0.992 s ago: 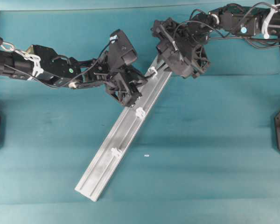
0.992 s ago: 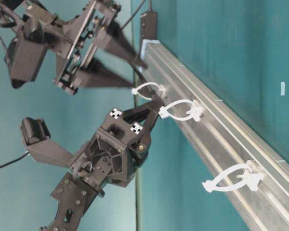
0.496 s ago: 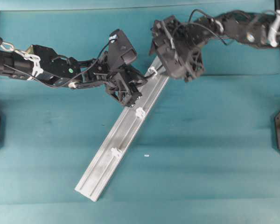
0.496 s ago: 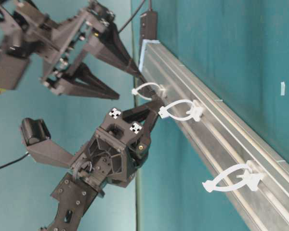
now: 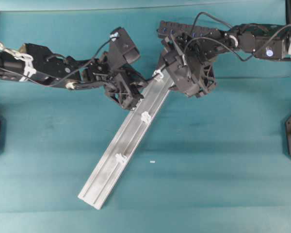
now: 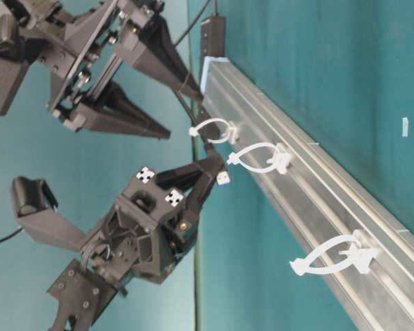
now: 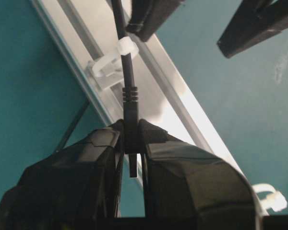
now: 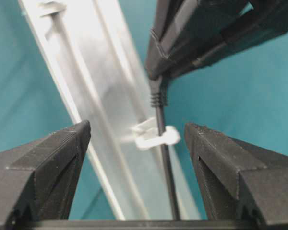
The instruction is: Pass the USB cable through three rings with both arms.
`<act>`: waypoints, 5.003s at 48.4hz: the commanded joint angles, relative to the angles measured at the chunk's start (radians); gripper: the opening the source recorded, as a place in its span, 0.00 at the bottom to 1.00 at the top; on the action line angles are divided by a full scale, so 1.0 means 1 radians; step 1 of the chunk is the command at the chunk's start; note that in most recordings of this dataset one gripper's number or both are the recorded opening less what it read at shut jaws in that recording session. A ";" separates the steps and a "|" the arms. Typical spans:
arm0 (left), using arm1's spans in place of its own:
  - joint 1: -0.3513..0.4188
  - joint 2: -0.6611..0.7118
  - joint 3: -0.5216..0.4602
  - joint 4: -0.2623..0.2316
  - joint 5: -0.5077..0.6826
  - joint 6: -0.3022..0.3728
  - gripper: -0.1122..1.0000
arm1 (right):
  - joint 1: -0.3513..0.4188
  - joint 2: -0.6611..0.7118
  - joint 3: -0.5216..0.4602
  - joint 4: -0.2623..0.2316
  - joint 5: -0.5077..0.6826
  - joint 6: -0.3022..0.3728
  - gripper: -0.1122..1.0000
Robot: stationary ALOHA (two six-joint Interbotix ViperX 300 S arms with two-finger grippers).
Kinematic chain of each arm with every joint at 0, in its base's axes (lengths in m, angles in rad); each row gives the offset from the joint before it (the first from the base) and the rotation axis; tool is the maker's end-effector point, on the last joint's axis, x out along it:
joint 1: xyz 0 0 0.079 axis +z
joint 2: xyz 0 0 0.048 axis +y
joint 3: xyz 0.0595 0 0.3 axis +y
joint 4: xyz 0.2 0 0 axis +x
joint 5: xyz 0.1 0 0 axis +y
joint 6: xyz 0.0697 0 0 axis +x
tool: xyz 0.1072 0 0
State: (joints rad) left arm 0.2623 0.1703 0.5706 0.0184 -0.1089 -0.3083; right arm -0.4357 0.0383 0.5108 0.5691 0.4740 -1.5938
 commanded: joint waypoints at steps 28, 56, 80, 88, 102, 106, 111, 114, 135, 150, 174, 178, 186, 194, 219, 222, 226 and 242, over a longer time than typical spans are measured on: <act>-0.077 -0.044 0.005 0.003 0.037 -0.117 0.19 | 0.034 0.092 -0.120 -0.098 0.132 0.112 0.82; -0.055 -0.044 0.003 0.003 0.031 -0.114 0.19 | 0.077 0.153 -0.176 -0.187 0.166 0.140 0.80; -0.055 -0.044 0.002 0.003 0.029 -0.112 0.19 | 0.077 0.167 -0.187 -0.225 0.169 0.141 0.65; -0.055 -0.043 0.002 0.003 0.031 -0.112 0.19 | 0.078 0.183 -0.206 -0.229 0.184 0.141 0.58; -0.055 -0.043 0.002 0.003 0.029 -0.112 0.19 | 0.078 0.196 -0.209 -0.270 0.187 0.143 0.46; -0.055 -0.044 0.002 0.003 0.029 -0.112 0.19 | 0.078 0.196 -0.209 -0.285 0.187 0.144 0.38; -0.055 -0.043 0.002 0.003 0.026 -0.109 0.19 | 0.077 0.201 -0.216 -0.308 0.187 0.153 0.25; -0.055 -0.043 0.000 0.003 0.025 -0.109 0.19 | 0.078 0.202 -0.222 -0.318 0.183 0.160 0.20; -0.064 -0.049 0.008 0.003 0.023 -0.110 0.19 | 0.083 0.206 -0.224 -0.341 0.178 0.164 0.19; -0.094 -0.124 0.049 0.003 0.025 -0.115 0.88 | 0.089 0.206 -0.219 -0.393 0.178 0.164 0.19; -0.121 -0.494 0.256 0.003 0.080 -0.106 0.92 | 0.092 0.190 -0.178 -0.393 0.179 0.164 0.19; -0.130 -0.540 0.284 0.003 0.089 -0.106 0.92 | 0.092 0.189 -0.173 -0.393 0.176 0.164 0.19; -0.150 -0.581 0.318 0.003 0.094 -0.107 0.92 | 0.092 0.181 -0.164 -0.393 0.179 0.164 0.19; -0.158 -0.600 0.333 0.003 0.094 -0.110 0.92 | 0.092 0.161 -0.155 -0.393 0.179 0.166 0.19; -0.161 -0.627 0.348 0.003 0.092 -0.118 0.92 | 0.127 0.120 -0.095 -0.388 0.169 0.167 0.19; -0.163 -0.630 0.347 0.003 0.094 -0.120 0.92 | 0.127 0.121 -0.094 -0.388 0.160 0.167 0.19; -0.163 -0.629 0.348 0.003 0.094 -0.121 0.92 | 0.124 0.123 -0.094 -0.388 0.149 0.169 0.19; -0.163 -0.630 0.348 0.003 0.094 -0.121 0.92 | 0.117 0.138 -0.094 -0.391 0.140 0.216 0.19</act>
State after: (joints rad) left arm 0.1028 -0.4525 0.9296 0.0184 -0.0092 -0.4280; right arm -0.3237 0.1764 0.4188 0.1779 0.6059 -1.3944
